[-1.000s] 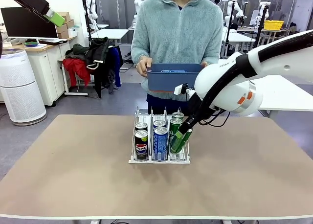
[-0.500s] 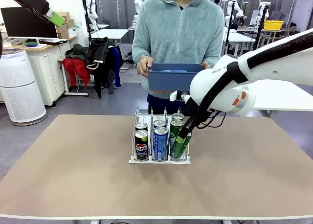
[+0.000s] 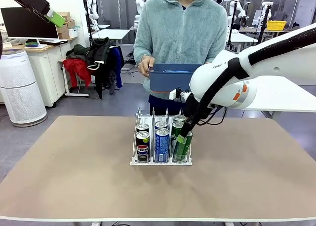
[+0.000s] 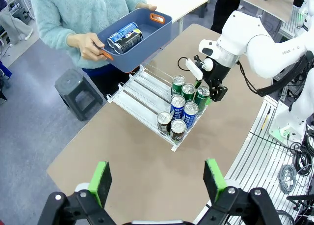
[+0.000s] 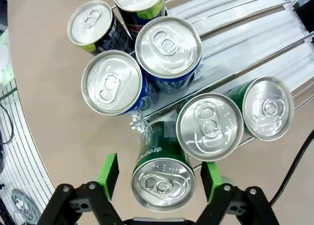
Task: Fill the beverage cans into the dispenser.
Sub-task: Place the picked Sprite in the line of the Automatic Can Dispenser with the same cans, then pick up the Ionic drink handed by the human.
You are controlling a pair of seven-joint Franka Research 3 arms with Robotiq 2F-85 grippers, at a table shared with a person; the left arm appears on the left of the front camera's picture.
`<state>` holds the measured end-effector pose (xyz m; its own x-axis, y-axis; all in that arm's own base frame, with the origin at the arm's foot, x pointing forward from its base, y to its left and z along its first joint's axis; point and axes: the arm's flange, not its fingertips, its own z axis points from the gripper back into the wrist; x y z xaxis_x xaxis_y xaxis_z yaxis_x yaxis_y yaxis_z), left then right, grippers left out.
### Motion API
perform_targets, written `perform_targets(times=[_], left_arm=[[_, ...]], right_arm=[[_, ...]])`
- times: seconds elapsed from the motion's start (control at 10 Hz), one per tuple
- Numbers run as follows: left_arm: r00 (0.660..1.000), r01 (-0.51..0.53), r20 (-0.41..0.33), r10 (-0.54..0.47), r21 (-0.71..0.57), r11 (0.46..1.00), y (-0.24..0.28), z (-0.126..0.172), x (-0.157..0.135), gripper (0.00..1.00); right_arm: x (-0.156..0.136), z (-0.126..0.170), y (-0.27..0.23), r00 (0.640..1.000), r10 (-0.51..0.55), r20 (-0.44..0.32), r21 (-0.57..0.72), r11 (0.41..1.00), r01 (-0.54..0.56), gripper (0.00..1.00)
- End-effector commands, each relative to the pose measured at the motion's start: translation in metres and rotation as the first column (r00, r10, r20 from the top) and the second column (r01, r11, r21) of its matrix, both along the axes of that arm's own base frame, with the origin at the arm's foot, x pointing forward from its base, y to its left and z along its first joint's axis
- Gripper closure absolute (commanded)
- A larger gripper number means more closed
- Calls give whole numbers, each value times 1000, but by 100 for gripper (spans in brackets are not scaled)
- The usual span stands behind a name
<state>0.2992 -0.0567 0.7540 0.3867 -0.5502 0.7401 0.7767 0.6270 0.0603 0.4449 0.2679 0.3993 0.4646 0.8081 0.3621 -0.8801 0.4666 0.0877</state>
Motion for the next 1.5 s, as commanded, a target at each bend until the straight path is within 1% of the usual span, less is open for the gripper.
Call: perform_targets(times=[0.0, 0.4, 0.6, 0.7, 0.8, 0.9, 1.4], left_arm=[[1000, -4, -9, 4, -9, 1000, 0, -1, 0, 0], [1000, -4, -9, 4, -9, 1000, 0, -1, 0, 0], [1000, -4, -9, 4, -9, 1000, 0, -1, 0, 0], [1000, -4, -9, 4, -9, 1000, 0, -1, 0, 0], [1000, -4, -9, 4, -9, 1000, 0, -1, 0, 0], [1000, -4, -9, 4, -9, 1000, 0, -1, 0, 0], [1000, -4, -9, 4, -9, 1000, 0, -1, 0, 0]], right_arm=[[-4, 12, 0, 1000, -26, 13, -4, 1000, 26, 0], [-10, 38, -7, 992, -121, 29, 10, 993, 120, 0], [-16, 55, -14, 988, -147, 39, 33, 989, 146, 0], [-18, 58, -17, 987, -152, 42, 43, 988, 151, 0], [-21, 59, -20, 985, -168, 45, 43, 985, 166, 0], [-11, 57, -11, 990, -130, 54, 55, 990, 127, 0], [-11, 57, -11, 990, -130, 54, 55, 990, 127, 0]])
